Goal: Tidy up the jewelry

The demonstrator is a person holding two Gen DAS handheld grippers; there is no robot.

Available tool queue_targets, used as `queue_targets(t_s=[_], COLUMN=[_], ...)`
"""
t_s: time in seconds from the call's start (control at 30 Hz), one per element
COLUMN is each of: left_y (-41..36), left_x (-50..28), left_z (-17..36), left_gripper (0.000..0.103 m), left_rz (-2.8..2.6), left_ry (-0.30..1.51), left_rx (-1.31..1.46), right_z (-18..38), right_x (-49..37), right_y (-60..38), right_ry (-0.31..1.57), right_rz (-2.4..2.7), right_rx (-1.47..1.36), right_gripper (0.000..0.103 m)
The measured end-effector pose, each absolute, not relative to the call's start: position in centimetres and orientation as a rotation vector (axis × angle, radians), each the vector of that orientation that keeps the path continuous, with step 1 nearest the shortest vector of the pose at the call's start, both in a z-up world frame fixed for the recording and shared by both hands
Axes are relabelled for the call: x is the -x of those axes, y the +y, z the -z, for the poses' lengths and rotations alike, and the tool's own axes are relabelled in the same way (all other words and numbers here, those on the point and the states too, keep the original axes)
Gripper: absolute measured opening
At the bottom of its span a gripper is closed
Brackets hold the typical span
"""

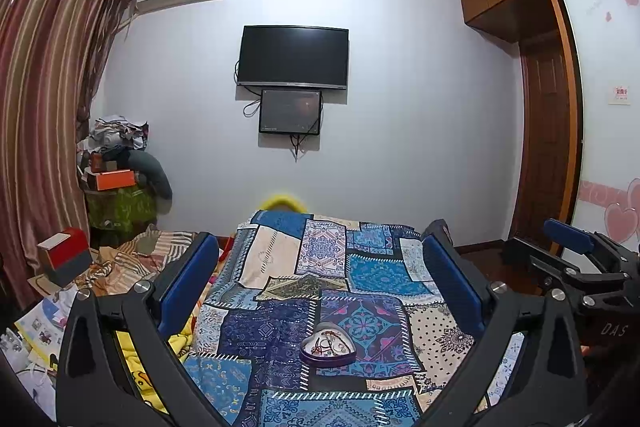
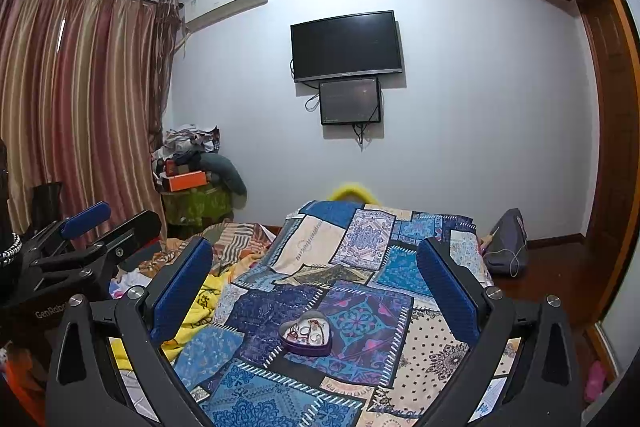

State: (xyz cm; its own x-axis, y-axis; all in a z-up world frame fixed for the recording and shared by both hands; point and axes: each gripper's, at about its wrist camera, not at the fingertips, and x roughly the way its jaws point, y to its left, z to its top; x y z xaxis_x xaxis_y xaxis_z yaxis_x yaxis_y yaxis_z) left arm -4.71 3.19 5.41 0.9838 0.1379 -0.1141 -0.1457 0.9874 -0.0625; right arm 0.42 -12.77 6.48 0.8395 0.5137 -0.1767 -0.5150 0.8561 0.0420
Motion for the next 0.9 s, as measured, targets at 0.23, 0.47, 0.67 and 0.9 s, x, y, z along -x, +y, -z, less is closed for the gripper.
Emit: queue_targets(t_s=[0.23,0.47,0.67,0.9], left_y=[3.24,3.40,3.52,3.46], left_x=[4.47,4.43,4.29,4.19], left_z=[-5.16,-5.04,-5.00,-4.92], left_gripper=[0.103,0.103,0.103,0.103], left_rz=[-0.138,-0.136,-0.132,-0.122], left_ry=[0.116,0.120,0.122,0.128], left_rx=[0.074,0.077,0.083,0.080], right_z=[-6.57,-6.67,-6.57,-6.76], right_x=[-0.37,-0.42,-0.34,-0.30], right_y=[-12.78,-12.75,-12.65,-12.71], right_ry=[0.185,0.188,0.190,0.192], right_rz=[-0.545,-0.547,-0.547,-0.551], right_rx=[0.008,0.012,0.012,0.012], right_gripper=[0.101,0.101,0.101,0.101])
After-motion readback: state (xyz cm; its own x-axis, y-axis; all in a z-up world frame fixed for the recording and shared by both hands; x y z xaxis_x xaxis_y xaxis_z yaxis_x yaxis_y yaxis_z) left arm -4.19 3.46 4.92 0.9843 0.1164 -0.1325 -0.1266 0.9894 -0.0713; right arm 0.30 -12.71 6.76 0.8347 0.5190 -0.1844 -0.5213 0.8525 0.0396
